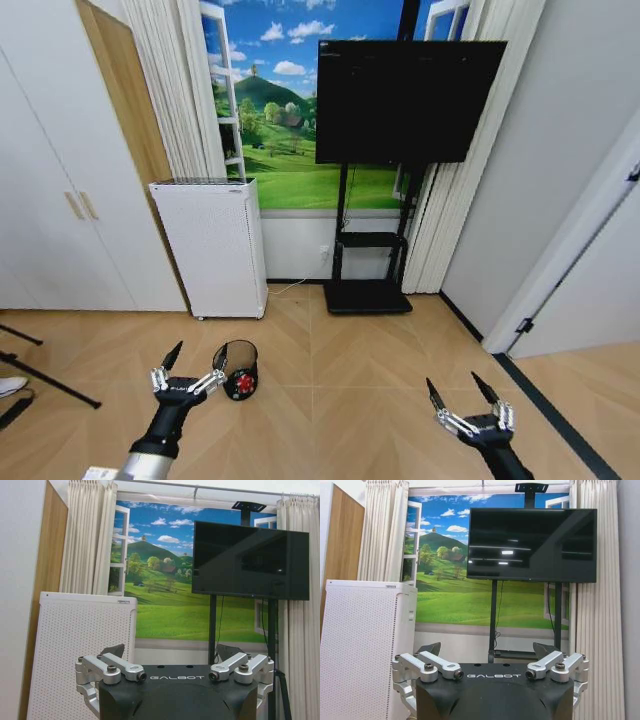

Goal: Pick up the trash bin and place the garbage on the floor into it.

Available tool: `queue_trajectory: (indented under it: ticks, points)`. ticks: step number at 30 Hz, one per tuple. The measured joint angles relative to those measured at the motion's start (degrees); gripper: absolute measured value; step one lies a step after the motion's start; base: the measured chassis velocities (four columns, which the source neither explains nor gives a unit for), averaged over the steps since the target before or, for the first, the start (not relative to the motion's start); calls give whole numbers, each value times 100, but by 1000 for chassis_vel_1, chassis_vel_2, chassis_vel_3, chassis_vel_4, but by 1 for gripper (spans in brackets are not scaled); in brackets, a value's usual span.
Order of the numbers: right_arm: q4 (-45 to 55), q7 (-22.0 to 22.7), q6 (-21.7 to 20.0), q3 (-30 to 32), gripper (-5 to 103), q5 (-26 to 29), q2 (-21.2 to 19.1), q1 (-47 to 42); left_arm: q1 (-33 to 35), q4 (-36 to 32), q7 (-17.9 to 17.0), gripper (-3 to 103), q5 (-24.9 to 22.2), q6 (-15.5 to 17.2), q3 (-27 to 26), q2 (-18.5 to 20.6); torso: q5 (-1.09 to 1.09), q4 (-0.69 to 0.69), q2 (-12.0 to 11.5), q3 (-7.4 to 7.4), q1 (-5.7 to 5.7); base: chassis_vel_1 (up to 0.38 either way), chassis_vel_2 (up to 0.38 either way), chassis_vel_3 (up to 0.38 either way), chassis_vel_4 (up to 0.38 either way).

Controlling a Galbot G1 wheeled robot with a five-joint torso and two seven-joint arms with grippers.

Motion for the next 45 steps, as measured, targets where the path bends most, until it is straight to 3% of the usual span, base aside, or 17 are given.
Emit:
queue_trajectory:
  ticks: [18, 45]
  points:
    - [0, -1, 0, 0, 100, 0, 0, -2, 1, 0, 1, 100, 0, 0, -1, 0, -1, 1, -5, -7, -7, 279, -267, -303, 285]
    - [0, 0, 0, 0, 100, 0, 0, 0, 0, 1, 0, 100, 0, 0, 1, 0, -1, 0, -12, -6, -3, -12, 1, 11, 2]
